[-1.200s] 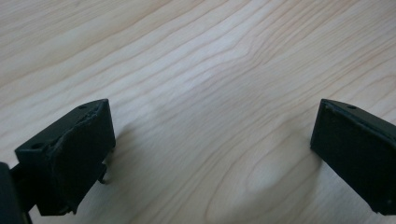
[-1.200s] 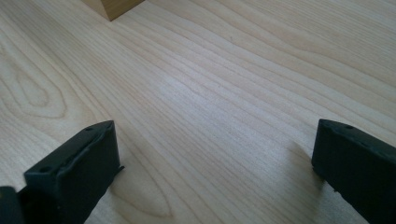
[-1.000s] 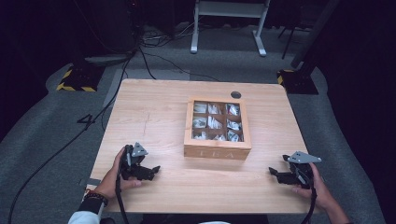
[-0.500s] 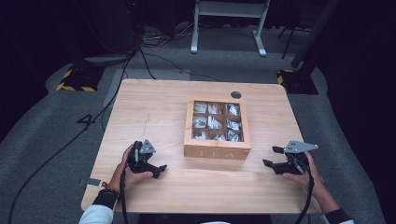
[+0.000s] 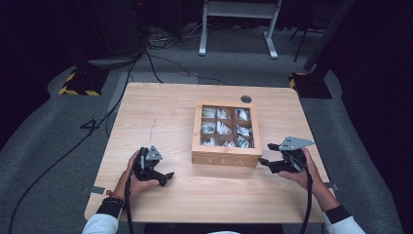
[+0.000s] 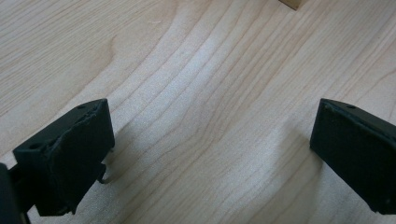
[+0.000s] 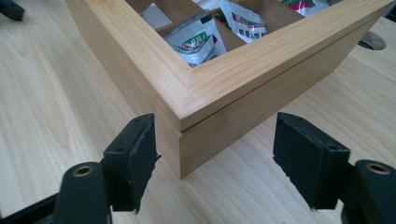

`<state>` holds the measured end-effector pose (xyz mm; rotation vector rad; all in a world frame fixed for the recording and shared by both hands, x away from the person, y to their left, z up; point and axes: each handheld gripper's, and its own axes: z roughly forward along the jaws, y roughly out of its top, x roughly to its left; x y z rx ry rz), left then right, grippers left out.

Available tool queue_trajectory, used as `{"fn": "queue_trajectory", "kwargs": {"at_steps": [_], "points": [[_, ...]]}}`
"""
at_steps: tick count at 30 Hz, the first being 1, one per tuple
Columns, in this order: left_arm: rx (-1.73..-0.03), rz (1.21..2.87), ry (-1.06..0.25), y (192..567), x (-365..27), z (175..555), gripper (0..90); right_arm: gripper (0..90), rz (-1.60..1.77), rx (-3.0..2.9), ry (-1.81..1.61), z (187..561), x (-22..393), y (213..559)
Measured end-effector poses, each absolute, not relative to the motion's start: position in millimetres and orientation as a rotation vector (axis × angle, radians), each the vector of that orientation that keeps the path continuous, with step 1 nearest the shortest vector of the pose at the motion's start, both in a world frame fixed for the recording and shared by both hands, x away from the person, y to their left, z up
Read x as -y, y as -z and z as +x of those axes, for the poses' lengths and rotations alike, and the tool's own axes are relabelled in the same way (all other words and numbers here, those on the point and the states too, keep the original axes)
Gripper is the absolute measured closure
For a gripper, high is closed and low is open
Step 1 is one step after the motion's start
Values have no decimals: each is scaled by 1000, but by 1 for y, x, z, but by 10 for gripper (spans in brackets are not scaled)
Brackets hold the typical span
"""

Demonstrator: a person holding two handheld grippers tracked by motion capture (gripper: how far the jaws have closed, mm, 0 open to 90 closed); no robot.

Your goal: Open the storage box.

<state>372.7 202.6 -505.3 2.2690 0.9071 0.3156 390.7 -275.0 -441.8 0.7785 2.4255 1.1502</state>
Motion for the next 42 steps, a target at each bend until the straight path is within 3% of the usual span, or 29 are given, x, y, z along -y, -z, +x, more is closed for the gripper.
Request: {"fn": "queue_trajectory", "kwargs": {"at_steps": [16,25,28,30,32,34,36,42], "points": [[-905,2269,-316,505,-203,373,2,425,777,-2435,-1185,395,265,446],[-912,2268,-325,505,-201,373,8,427,778,-2402,-1219,394,264,441],[-899,2265,-313,502,-201,374,49,425,777,-2389,-1228,393,264,438],[-841,2285,-309,499,-197,374,237,427,785,-2369,-1254,393,265,435],[-830,2294,-286,494,-193,378,148,428,787,-2362,-1259,392,265,434],[-818,2246,-313,488,-191,379,207,429,784,-2358,-1256,392,264,433],[-806,2234,-326,481,-189,383,174,429,788,-2356,-1259,392,264,432],[-755,2192,-397,462,-174,387,205,424,794,-2338,-1282,392,265,428]]}}
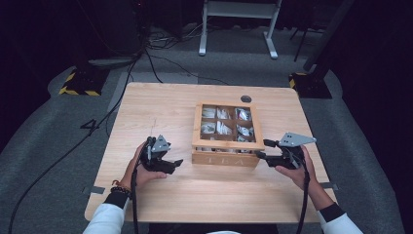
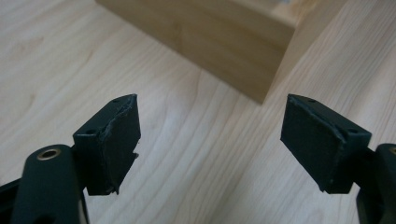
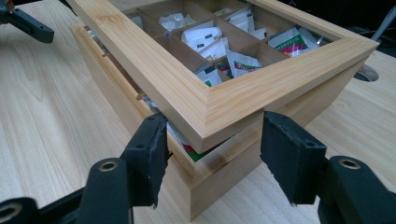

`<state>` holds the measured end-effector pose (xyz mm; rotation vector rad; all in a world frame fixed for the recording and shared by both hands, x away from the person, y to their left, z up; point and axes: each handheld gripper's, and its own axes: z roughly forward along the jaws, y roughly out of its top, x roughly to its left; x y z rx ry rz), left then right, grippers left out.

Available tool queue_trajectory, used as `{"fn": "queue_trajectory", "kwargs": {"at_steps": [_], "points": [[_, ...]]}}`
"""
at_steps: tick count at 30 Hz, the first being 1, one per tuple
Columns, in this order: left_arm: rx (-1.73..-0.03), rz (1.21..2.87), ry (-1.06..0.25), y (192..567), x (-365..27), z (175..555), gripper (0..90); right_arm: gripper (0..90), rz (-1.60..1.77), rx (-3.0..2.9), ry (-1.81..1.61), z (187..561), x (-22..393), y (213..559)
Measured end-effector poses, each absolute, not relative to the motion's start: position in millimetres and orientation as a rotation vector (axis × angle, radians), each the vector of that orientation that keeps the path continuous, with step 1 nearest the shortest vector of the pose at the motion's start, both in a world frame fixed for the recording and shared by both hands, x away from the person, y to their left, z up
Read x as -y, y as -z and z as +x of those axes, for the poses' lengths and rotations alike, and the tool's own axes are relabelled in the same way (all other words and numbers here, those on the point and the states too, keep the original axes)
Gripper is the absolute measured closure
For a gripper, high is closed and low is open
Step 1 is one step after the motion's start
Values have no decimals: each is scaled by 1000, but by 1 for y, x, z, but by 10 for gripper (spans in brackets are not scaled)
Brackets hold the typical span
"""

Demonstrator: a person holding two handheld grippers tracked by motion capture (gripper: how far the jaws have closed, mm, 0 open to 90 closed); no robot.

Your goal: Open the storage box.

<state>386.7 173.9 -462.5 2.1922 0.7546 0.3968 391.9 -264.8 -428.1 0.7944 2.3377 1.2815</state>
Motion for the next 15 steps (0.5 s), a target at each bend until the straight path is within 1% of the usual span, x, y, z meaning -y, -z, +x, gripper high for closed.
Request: {"fn": "queue_trajectory", "kwargs": {"at_steps": [6,8,10,15], "points": [[-708,2168,-461,448,-153,394,217,418,797,-2341,-1283,393,265,428],[-698,2151,-450,443,-148,399,217,418,795,-2340,-1282,393,265,427],[-667,2139,-492,439,-143,399,217,417,795,-2340,-1281,393,265,427],[-637,2129,-485,432,-133,404,217,412,794,-2340,-1285,393,265,428]]}}
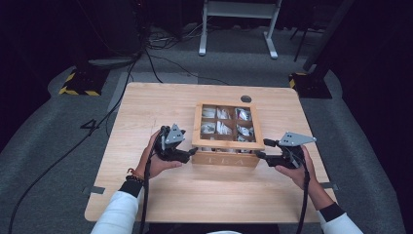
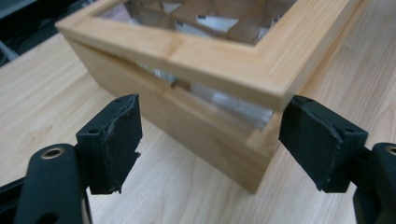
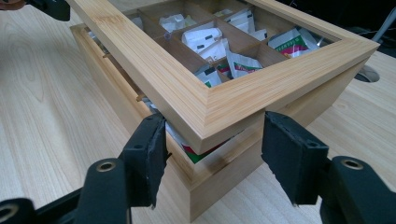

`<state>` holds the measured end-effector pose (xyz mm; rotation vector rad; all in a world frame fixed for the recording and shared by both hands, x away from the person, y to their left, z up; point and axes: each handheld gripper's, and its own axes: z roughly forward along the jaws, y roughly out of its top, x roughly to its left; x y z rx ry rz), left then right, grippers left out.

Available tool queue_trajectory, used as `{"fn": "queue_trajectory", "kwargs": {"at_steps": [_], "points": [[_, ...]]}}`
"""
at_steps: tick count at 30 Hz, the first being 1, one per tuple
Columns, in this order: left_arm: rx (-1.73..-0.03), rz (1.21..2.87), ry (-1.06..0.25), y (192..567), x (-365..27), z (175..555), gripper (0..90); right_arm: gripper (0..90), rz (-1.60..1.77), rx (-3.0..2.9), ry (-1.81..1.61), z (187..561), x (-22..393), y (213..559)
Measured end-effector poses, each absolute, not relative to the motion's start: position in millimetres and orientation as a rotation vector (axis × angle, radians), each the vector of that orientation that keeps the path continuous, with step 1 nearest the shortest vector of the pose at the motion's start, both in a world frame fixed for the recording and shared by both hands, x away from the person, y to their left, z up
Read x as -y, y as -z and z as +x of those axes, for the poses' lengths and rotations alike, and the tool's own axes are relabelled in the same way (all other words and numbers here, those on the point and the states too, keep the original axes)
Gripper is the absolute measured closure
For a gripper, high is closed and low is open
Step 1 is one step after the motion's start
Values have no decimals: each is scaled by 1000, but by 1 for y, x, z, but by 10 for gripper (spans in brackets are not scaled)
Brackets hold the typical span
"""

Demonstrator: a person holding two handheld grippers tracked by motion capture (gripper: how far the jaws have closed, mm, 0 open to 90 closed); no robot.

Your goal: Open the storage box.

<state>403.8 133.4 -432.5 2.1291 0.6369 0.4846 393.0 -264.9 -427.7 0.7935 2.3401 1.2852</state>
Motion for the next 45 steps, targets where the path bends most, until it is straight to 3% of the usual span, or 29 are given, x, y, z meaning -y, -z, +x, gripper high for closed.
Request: {"fn": "queue_trajectory", "kwargs": {"at_steps": [26,45], "points": [[-538,2076,-585,414,-117,413,222,350,842,-2267,-1319,391,285,420],[-519,2037,-618,387,-115,426,264,293,949,-2323,-1103,385,338,460]]}}
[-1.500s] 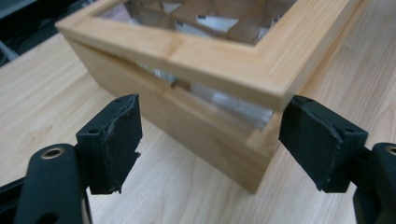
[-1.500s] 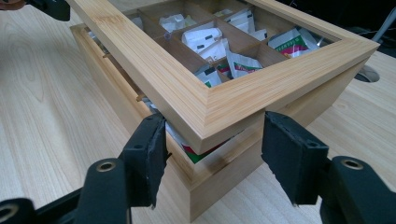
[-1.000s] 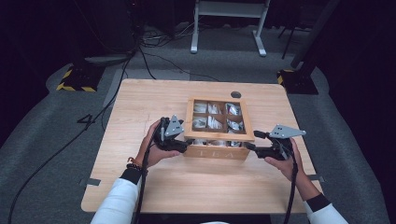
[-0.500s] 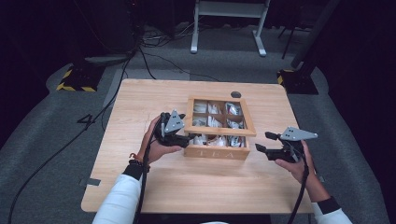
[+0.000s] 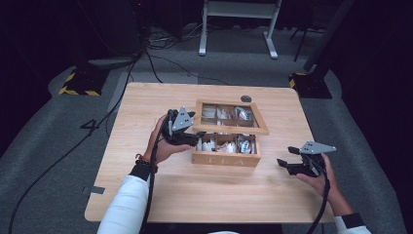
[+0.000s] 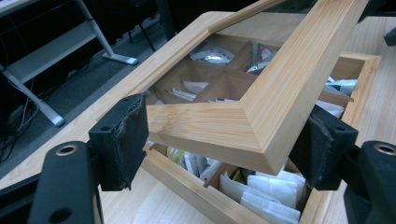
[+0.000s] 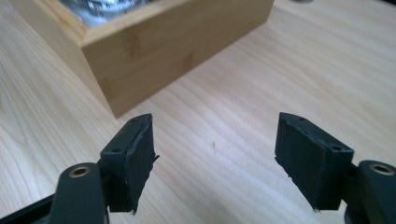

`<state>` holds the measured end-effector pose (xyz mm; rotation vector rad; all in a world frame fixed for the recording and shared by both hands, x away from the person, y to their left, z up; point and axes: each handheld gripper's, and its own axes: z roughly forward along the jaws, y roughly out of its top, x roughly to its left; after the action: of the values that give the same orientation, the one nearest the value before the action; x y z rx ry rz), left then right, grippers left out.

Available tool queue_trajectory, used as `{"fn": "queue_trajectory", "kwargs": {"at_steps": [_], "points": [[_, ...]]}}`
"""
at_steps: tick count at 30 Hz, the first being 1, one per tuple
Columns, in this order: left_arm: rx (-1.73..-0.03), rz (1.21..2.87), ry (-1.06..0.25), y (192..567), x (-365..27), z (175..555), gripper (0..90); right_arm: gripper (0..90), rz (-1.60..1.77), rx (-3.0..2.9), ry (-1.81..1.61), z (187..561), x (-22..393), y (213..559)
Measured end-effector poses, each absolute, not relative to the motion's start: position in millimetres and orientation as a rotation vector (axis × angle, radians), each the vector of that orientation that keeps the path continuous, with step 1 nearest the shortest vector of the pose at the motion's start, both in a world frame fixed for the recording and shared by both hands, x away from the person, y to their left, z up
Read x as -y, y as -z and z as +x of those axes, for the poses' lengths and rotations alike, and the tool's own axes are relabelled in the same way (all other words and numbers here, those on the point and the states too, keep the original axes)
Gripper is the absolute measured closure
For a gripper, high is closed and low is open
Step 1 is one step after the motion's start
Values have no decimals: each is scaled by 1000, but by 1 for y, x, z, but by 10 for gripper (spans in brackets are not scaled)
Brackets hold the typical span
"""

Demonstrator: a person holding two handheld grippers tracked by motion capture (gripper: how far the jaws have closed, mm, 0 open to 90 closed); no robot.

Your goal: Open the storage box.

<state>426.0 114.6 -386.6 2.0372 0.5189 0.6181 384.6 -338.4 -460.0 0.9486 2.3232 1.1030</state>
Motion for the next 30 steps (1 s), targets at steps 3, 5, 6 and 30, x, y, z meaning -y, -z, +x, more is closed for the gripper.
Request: {"fn": "queue_trajectory", "kwargs": {"at_steps": [3,5,6,30], "points": [[-525,2027,-632,383,-114,427,264,294,968,-2323,-1064,384,341,465],[-528,2020,-624,380,-114,429,264,294,981,-2339,-1050,383,343,471],[-526,2022,-622,379,-115,430,264,294,987,-2344,-1035,382,346,474],[-447,2023,-613,351,-106,450,492,299,1081,-2377,-1100,379,350,494]]}}
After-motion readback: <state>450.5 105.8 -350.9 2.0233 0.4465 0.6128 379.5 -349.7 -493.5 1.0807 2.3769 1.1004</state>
